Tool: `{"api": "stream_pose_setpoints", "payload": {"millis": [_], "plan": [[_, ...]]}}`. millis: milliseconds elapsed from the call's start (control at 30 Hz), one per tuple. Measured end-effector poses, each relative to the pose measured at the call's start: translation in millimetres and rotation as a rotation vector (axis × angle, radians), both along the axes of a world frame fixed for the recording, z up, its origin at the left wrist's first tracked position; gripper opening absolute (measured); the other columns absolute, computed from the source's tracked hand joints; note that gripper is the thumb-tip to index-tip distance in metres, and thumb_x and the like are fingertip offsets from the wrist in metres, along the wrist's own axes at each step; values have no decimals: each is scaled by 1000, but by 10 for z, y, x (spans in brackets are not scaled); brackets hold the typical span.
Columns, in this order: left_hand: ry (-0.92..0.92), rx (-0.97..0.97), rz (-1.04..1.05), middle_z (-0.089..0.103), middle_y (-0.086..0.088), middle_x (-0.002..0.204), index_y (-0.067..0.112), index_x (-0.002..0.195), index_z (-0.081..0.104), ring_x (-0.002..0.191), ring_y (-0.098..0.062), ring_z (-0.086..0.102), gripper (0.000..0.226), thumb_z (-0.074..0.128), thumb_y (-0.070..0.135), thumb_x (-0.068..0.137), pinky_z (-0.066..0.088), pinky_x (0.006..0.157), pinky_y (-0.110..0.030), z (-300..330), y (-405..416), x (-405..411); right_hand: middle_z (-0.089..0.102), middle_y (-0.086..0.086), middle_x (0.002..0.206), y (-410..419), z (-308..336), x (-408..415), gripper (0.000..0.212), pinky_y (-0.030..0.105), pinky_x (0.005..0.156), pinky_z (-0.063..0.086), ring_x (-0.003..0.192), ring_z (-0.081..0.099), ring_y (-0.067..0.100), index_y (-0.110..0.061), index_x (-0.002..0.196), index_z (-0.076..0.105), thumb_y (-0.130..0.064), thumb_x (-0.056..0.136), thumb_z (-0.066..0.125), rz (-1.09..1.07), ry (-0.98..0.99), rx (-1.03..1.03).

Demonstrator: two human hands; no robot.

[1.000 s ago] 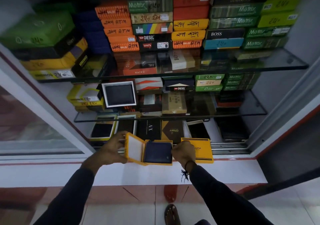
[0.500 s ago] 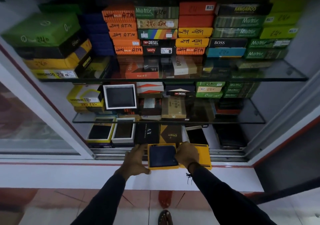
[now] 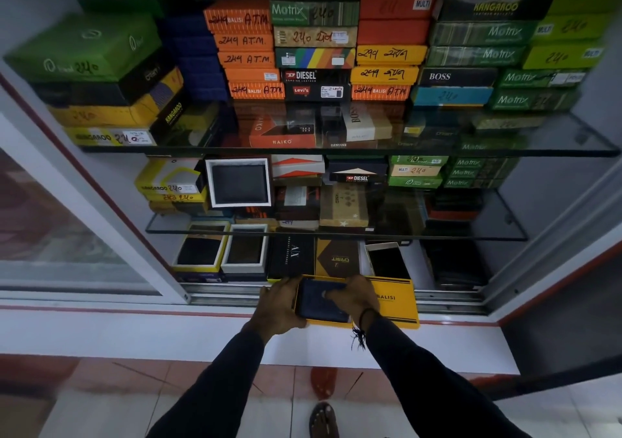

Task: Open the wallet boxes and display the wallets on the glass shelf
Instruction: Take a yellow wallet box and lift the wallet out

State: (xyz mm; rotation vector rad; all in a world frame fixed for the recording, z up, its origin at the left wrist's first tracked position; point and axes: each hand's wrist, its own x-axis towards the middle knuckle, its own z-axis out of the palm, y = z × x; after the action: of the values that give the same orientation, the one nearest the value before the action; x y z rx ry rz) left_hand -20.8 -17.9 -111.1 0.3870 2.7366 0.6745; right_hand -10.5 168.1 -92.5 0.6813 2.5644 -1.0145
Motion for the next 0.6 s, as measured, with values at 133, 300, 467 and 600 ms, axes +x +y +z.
{"api": "stream_pose_setpoints", "payload": {"millis": [133,300,467,600], "plan": [[-1,52,18,65,7,134,31,140,46,124,-24,59,96,92,35,55,35,103,-44,27,-26,15,64,-3,101,-56,66,-54,47,21,55,51,81,66,12,-26,96,59,-36,63,91,-121,100,-190],[-185,333,88,64,-2,131,19,137,52,120,-27,64,96,99,14,54,52,102,-51,89,-57,17,71,8,106,47,189,-125,33,36,78,61,104,69,25,-14,87,68,-10,64,92,-228,171,-463],[-414,729,152,65,-4,126,23,135,59,119,-29,64,85,94,1,61,60,92,-36,293,-129,-46,71,20,122,410,396,-81,37,39,72,61,107,68,31,0,113,70,-8,79,81,-324,51,-839],[-427,903,123,72,0,125,36,131,65,114,-17,68,68,91,24,70,57,90,-26,430,-117,-60,65,22,133,564,501,22,43,35,81,58,110,66,30,-1,128,63,-15,88,73,-317,-17,-1054]]}}
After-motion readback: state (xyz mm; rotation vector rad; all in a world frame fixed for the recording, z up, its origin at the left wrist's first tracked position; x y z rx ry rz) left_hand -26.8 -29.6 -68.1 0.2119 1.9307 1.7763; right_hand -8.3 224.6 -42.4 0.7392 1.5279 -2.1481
